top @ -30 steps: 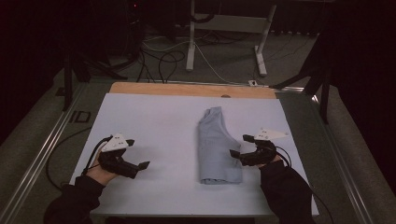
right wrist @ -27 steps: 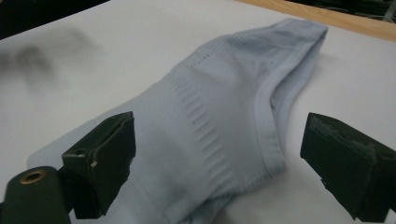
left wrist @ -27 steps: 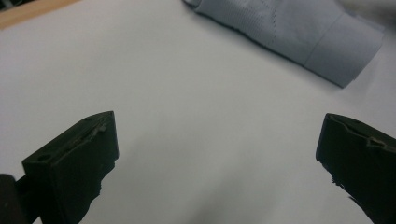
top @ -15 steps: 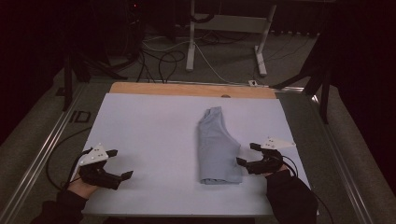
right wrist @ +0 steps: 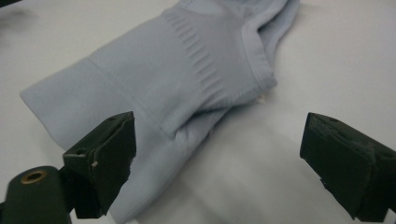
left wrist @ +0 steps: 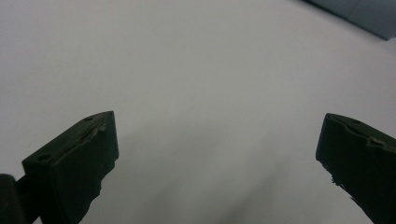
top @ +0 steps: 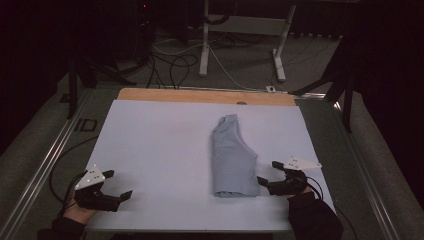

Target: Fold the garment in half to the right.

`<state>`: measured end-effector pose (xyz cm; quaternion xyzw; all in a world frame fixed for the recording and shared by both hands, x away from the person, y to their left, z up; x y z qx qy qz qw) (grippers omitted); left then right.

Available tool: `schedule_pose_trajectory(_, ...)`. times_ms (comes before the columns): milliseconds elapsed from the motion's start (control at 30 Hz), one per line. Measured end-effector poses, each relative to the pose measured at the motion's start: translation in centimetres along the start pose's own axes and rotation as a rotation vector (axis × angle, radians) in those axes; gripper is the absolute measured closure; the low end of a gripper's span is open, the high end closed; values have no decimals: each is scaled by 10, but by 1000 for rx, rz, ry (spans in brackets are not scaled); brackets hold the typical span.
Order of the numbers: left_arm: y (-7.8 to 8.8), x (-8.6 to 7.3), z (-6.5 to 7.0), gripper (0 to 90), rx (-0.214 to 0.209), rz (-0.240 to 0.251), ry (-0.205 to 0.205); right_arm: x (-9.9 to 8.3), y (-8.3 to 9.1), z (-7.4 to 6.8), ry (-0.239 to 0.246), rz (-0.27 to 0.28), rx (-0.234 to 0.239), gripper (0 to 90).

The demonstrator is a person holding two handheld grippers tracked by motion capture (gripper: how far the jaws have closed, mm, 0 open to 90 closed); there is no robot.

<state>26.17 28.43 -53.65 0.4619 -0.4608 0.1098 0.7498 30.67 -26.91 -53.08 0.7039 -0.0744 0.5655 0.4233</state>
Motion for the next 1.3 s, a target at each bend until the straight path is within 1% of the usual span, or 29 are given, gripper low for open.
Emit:
schedule_pose_trajectory(100,5,-7,-2,0,24,-2,0,-5,2,-2,-1,-11,0,106)
schedule_pose_trajectory(167,8,-11,-5,0,37,2,17,-8,3,-3,1,-17,-7,106)
schedule_pose_trajectory(200,9,-13,-7,0,45,6,25,-9,4,-3,-4,-18,-12,106)
schedule_pose_trajectory(233,10,-14,-7,0,43,13,31,-10,5,-3,-6,-17,-20,106)
schedule_pose_trajectory(367,12,-19,-10,0,64,11,35,-14,7,-2,0,-22,-48,107)
schedule_pose_trajectory(433,12,-20,-10,0,60,11,35,-14,6,0,-4,-15,-51,107)
schedule_pose_trajectory(500,12,-20,-11,0,62,17,42,-14,5,0,1,-23,-51,107)
schedule_pose_trajectory(533,12,-20,-11,0,61,20,40,-15,4,0,8,-26,-57,107)
schedule_pose_trajectory(600,13,-19,-11,0,64,24,36,-15,4,0,8,-27,-53,107)
schedule_pose_trajectory(633,13,-19,-10,0,62,30,37,-15,4,0,10,-27,-58,107)
schedule_pose_trajectory(700,13,-18,-9,0,63,35,33,-14,5,0,5,-18,-56,107)
schedule_pose_trajectory(800,12,-18,-9,0,57,35,31,-14,6,1,-1,-22,-61,107)
schedule_pose_trajectory(1000,10,-18,-8,0,53,28,23,-16,5,0,2,-38,-57,107)
schedule_pose_trajectory(1300,11,-17,-7,0,45,39,24,-16,5,0,2,-37,-53,107)
Point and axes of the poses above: each handheld gripper's, and its own axes: y roughly backward along the jaws, x roughly out of its top, z roughly to its right, the point moved 3 cm from there along -y, roughly forward along the jaws, and after that the axes turned 7 degrees about y, right-handed, at the moved point
